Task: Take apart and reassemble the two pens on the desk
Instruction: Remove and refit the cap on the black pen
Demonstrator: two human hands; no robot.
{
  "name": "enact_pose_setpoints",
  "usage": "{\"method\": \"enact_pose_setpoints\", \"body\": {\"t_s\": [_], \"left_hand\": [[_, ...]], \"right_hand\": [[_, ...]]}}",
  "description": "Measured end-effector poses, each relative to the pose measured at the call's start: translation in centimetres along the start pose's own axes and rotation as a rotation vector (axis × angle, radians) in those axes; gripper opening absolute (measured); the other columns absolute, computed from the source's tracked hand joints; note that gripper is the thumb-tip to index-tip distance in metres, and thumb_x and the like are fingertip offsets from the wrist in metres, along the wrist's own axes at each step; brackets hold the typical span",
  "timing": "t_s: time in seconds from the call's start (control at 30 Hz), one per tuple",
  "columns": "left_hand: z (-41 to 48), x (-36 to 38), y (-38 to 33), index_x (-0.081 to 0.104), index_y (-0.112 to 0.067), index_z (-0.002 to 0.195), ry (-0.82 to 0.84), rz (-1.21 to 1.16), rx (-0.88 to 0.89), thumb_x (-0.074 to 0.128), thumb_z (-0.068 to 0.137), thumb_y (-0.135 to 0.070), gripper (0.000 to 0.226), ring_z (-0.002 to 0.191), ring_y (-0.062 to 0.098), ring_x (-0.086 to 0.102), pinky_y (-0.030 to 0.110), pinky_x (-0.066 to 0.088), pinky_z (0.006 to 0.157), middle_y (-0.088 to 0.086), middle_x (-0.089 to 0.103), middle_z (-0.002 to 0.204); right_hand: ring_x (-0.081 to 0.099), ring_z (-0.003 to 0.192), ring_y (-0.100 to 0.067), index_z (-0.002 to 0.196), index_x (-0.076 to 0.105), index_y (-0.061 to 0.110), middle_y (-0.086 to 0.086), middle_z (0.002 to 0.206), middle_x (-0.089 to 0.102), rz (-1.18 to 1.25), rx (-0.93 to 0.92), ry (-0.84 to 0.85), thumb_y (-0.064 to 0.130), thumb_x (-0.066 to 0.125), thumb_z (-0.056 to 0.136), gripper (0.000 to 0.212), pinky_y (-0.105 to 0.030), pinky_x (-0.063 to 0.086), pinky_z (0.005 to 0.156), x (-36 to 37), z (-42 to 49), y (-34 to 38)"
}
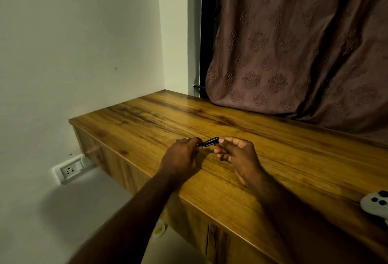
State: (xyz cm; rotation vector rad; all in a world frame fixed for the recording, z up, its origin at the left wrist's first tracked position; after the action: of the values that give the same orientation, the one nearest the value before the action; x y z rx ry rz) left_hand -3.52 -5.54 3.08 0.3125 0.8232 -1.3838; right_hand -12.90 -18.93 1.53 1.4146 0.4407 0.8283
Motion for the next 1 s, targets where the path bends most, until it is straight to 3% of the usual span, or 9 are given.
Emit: {"method": "enact_pose_setpoints", "body": {"t_s": [0.2,0.4,0.53,0.67,0.77,0.9,1.0], "left_hand": [[0.0,0.0,0.0,0.061,-0.015,0.109,0.010,-0.012,-0.007,0.034,0.090,-0.047,0.046,0.082,0.028,0.063,0.038,0.053,0.068,0.009,0.069,0.093],[0.1,-0.1,-0.1,0.062,-0.014,0.109,-0.005,-0.012,0.013,0.033,0.090,-0.047,0.048,0.082,0.028,0.064,0.038,0.052,0.068,0.010,0.070,0.093],[0.0,0.0,0.0,0.062,-0.015,0.109,-0.013,-0.002,0.015,0.036,0.091,-0.046,0.044,0.082,0.028,0.064,0.037,0.053,0.067,0.009,0.070,0.093],[0.0,0.0,0.1,0.062,-0.014,0.109,-0.022,0.001,0.020,0.040,0.093,-0.044,0.041,0.081,0.028,0.065,0.037,0.053,0.067,0.010,0.070,0.093],[0.0,0.0,0.1,0.062,-0.014,0.107,-0.031,-0.014,0.016,0.039,0.093,-0.043,0.040,0.080,0.028,0.064,0.038,0.053,0.065,0.010,0.070,0.091],[-0.1,-0.1,0.2,0.061,-0.014,0.107,-0.037,-0.016,0.012,0.045,0.095,-0.038,0.032,0.081,0.028,0.064,0.038,0.052,0.064,0.009,0.070,0.092],[0.0,-0.1,0.3,0.062,-0.014,0.106,-0.039,-0.011,-0.008,0.050,0.094,-0.035,0.026,0.081,0.027,0.064,0.037,0.051,0.063,0.008,0.069,0.091]], "right_hand": [[0.062,0.069,-0.025,0.090,0.070,0.009,-0.022,0.083,0.070,-0.162,-0.063,-0.004,0.007,0.055,0.094,0.015,-0.031,0.049,0.063,0.1,0.0,0.2],[0.060,0.058,-0.010,0.095,0.070,0.000,-0.009,0.073,0.068,-0.359,-0.134,-0.027,0.006,0.053,0.095,0.018,-0.017,0.048,0.054,0.4,-0.1,0.4],[0.062,0.063,-0.013,0.088,0.071,0.007,-0.008,0.070,0.068,-0.442,-0.163,-0.005,0.009,0.053,0.095,0.019,-0.025,0.049,0.061,0.7,-0.2,0.1],[0.062,0.061,-0.002,0.090,0.070,0.008,0.003,0.072,0.065,-0.427,-0.165,0.008,0.006,0.054,0.094,0.017,-0.011,0.045,0.055,0.9,-0.4,0.1],[0.059,0.052,0.004,0.091,0.071,0.010,0.005,0.067,0.065,-0.463,-0.185,-0.061,0.007,0.056,0.093,0.016,-0.011,0.043,0.051,0.4,-0.1,0.1],[0.063,0.063,-0.007,0.103,0.071,0.006,-0.003,0.080,0.070,-0.430,-0.200,-0.171,0.007,0.058,0.092,0.018,-0.019,0.048,0.059,-0.6,0.2,0.4],[0.065,0.070,-0.010,0.108,0.068,0.008,-0.005,0.092,0.070,-0.337,-0.222,-0.221,0.006,0.058,0.092,0.019,-0.015,0.050,0.058,-1.2,0.1,1.0]]}}
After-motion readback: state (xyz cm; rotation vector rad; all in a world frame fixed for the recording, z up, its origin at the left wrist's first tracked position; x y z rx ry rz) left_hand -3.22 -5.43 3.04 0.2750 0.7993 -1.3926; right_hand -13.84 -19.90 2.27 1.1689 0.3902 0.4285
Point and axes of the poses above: each hand's wrist, its own z-axis towards the middle knuckle, its own x-axis out of the palm, y = z × x, the point moved 5 cm from there along z, towards the middle knuckle
